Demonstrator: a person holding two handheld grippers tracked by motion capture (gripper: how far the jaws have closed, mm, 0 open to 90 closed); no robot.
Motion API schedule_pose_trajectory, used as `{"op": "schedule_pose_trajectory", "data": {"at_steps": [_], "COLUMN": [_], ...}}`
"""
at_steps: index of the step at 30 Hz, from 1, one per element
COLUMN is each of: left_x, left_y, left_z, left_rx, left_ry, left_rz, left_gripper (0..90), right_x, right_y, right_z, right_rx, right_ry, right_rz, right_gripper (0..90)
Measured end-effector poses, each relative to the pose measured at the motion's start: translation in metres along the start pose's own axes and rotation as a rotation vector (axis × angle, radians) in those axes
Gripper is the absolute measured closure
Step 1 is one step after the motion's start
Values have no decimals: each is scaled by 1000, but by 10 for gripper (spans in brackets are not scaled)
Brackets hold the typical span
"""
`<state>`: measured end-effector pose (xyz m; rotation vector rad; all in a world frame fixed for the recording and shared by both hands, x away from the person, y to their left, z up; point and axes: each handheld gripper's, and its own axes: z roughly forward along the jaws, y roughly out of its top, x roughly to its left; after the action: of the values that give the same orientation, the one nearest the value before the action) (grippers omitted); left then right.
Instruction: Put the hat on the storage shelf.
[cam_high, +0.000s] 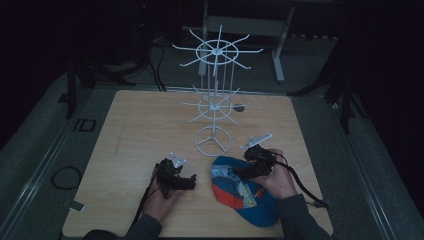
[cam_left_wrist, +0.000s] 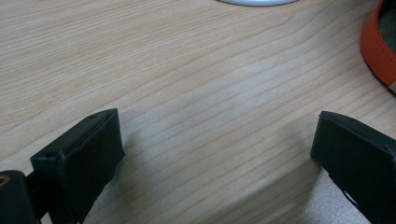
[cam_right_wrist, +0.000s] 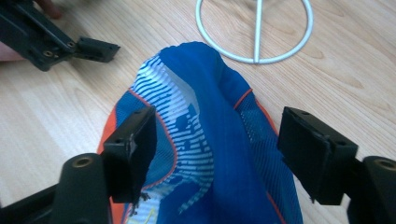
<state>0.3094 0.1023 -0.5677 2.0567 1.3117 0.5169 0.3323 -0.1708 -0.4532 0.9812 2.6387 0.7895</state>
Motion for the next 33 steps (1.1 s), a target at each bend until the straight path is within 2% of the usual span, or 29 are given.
{"op": "schedule_pose_trajectory", "data": {"at_steps": [5,15,26,30,33], "left_x": [0,0,0,0,0], "left_y": [0,0,0,0,0], "left_z": [0,0,0,0,0], "left_rx": [0,0,-2,2,2], "left_ry": [0,1,1,1,1], "left_rz": [0,2,0,5,5], "left_gripper": [26,26,26,26,26], "right_x": [-5,-12,-12,-10,-7], "right_y": [5,11,12,11,10], "right_z": [12,31,51,57,60], "right_rx": [21,45,129,158,190], "right_ry": [0,32,47,44,59], "right_rz": [-15,2,-6,-20,-33], "right_gripper": [240,204,183,235,324]}}
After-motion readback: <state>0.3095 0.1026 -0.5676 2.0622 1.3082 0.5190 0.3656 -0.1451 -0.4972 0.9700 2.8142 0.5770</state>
